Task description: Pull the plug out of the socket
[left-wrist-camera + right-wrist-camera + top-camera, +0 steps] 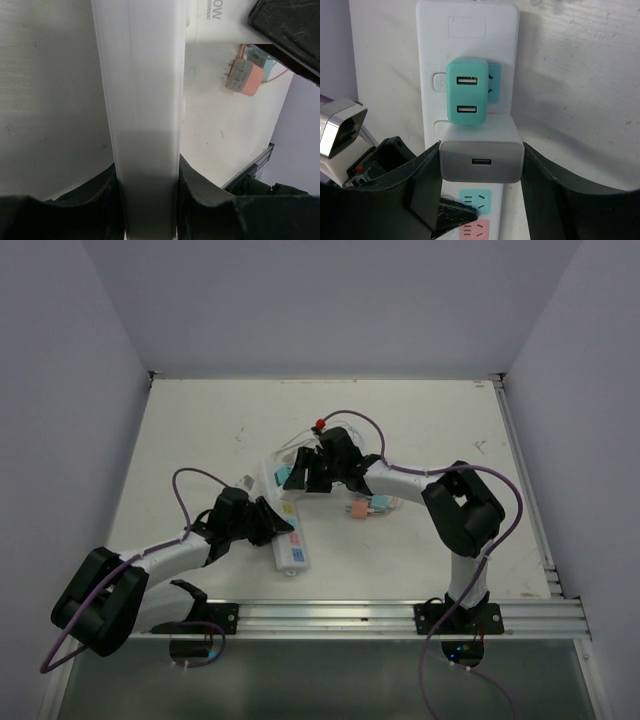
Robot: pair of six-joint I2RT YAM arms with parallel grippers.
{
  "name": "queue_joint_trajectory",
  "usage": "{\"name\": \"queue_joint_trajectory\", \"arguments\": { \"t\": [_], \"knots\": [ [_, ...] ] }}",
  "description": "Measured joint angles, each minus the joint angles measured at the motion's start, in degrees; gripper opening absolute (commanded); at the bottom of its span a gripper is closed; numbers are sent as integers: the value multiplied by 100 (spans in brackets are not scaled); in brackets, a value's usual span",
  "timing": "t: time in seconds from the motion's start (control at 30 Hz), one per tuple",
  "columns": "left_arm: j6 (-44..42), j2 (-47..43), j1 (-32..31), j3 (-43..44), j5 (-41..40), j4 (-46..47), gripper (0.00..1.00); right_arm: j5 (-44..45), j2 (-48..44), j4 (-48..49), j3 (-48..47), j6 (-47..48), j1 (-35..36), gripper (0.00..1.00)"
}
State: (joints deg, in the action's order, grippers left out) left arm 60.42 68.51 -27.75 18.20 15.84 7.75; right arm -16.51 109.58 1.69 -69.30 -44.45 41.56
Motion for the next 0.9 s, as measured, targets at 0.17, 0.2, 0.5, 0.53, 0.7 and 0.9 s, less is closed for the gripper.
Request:
{"name": "queue_joint_trajectory", "arguments": {
  "t": [0.17, 0.2, 0.5, 0.53, 0.7, 0.9],
  "knots": [
    [-26, -46, -2, -52, -22, -13, 67, -111, 0, 192, 140, -15, 0, 0],
    [-46, -46, -2, -70, -33, -17, 70, -136, -4, 247, 173, -17, 0, 0],
    [-13, -35, -2, -17, -109, 37, 69, -264, -138, 529, 494, -63, 26, 0],
    [-15, 15, -2, 7, -138, 37, 67, -262, -155, 533, 516, -63, 33, 0],
    [-4, 258, -2, 120, -249, 55, 50, -262, -201, 573, 592, -68, 98, 0],
    [50, 411, 0, 173, -260, 103, 11, -254, -219, 588, 612, -98, 122, 0]
  ]
}}
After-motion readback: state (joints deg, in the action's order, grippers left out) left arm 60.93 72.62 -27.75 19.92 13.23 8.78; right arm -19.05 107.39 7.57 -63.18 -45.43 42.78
